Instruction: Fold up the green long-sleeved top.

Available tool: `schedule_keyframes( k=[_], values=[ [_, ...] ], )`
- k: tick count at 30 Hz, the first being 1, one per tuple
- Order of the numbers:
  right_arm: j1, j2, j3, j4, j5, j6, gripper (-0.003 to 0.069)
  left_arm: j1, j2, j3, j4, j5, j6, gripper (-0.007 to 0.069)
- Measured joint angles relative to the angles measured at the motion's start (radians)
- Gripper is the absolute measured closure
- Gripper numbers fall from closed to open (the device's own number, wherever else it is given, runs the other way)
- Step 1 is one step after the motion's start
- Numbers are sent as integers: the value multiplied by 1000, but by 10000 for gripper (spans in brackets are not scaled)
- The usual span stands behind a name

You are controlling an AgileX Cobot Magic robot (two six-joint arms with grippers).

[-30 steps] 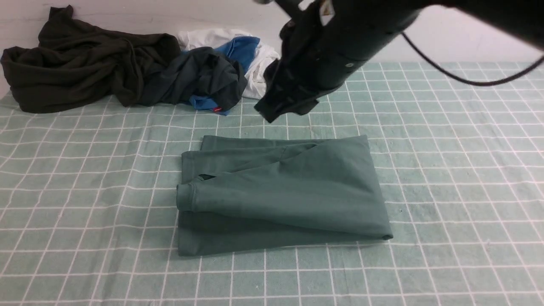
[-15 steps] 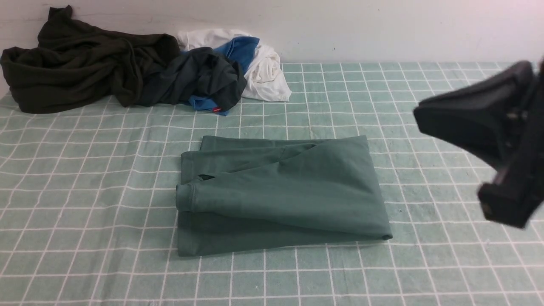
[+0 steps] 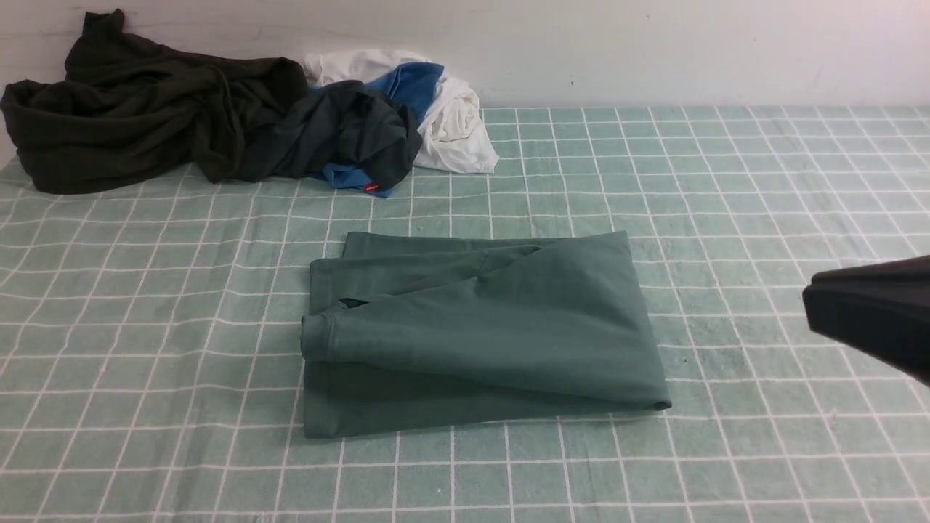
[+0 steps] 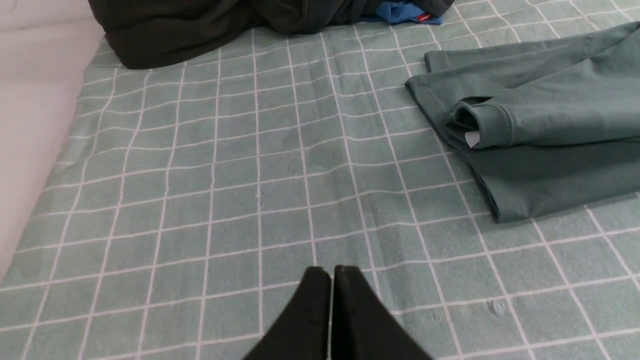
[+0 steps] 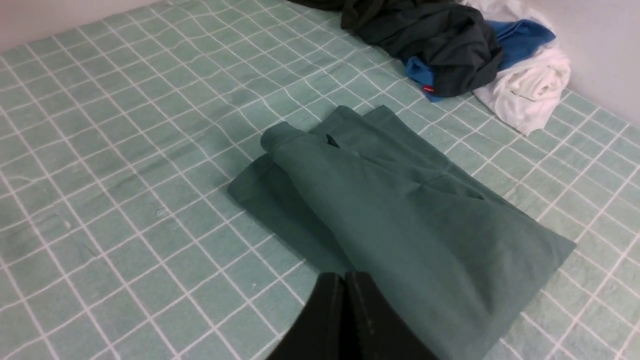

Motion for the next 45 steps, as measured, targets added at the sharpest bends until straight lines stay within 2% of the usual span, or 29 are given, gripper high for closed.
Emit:
schedule_keyframes(
  k=[4, 8, 10, 14, 15, 17, 18, 19, 21, 25, 29, 33, 38, 45],
  values=[
    [0, -3, 0, -10, -5, 3, 673, 0, 0, 0, 0, 0, 0, 628],
    [0, -17, 43, -15, -137, 3, 673, 0, 0, 0, 0, 0, 0, 628],
    [-15, -57, 153, -14, -329, 3, 673, 0, 0, 0, -1, 0, 0, 628],
    [-112, -159, 367, 13, -552, 3, 673, 0, 0, 1, -1, 0, 0, 628],
    [-179, -216, 455, 34, -613, 3, 673, 0, 0, 1, -1, 0, 0, 628],
    [-216, -246, 515, 43, -646, 3, 673, 0, 0, 1, -1, 0, 0, 628],
    [-294, -300, 594, 48, -675, 6, 673, 0, 0, 1, -1, 0, 0, 628],
    [-314, -316, 616, 50, -681, 8, 673, 0, 0, 1, -1, 0, 0, 628],
    [-434, -427, 728, 44, -692, 25, 673, 0, 0, 1, -1, 0, 0, 628],
    [-601, -584, 865, -6, -675, 66, 673, 0, 0, 1, -1, 0, 0, 628],
    [-723, -736, 971, -29, -609, 135, 673, 0, 0, 1, -3, 0, 0, 628],
    [-765, -765, 990, -39, -565, 170, 673, 0, 0, 1, -4, 0, 0, 628],
    [-765, -766, 988, -47, -491, 177, 673, 0, 0, 1, -4, 1, 0, 628],
    [-765, -766, 987, -47, -485, 178, 673, 0, 0, 1, -4, 1, 0, 628]
  ],
)
